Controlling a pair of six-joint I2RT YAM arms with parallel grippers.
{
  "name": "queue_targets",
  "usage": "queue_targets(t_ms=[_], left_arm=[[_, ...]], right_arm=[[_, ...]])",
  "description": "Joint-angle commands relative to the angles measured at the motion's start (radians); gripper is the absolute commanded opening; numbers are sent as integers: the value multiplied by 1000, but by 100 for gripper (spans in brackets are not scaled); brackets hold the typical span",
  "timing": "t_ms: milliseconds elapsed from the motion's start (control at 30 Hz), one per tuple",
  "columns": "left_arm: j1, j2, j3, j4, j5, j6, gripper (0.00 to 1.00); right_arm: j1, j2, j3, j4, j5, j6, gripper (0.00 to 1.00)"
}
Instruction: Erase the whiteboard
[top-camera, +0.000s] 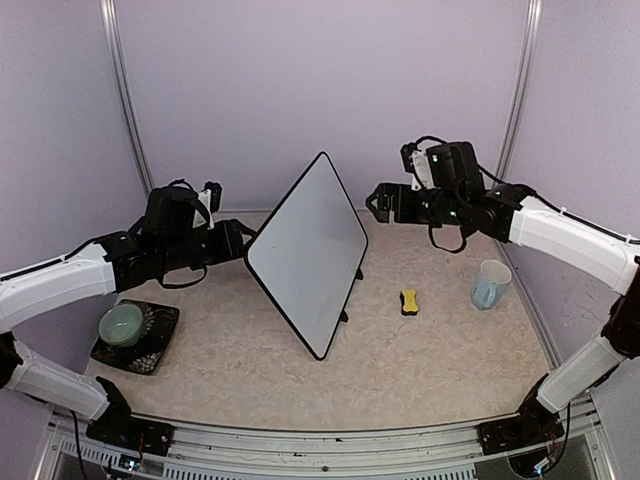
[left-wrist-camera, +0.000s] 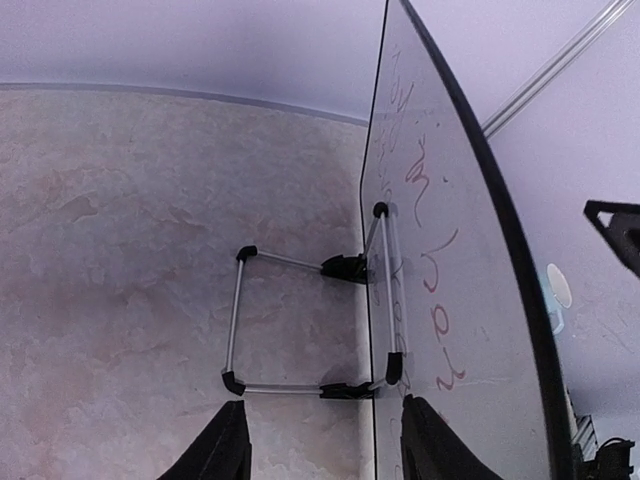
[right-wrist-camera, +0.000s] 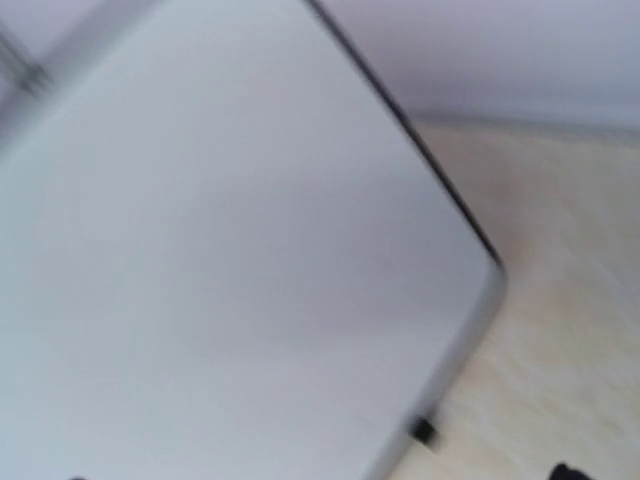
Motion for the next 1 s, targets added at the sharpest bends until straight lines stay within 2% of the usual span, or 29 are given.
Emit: queue_targets(t_ms=[0,400,700,967], left_arm=[[-18,49,39,29,-1,3,50],[-95,106,153,-4,-53,26,50],[-178,218,251,-10,-62,51,49],[-216,293,361,-20,-65,67,49]], right_arm=[[31,55,159,-64,-82,-46,98],[77,297,531,-203,-91,-20,97],[103,360,623,-236,-59,24,98],[105,325,608,-247,-41,39,97]])
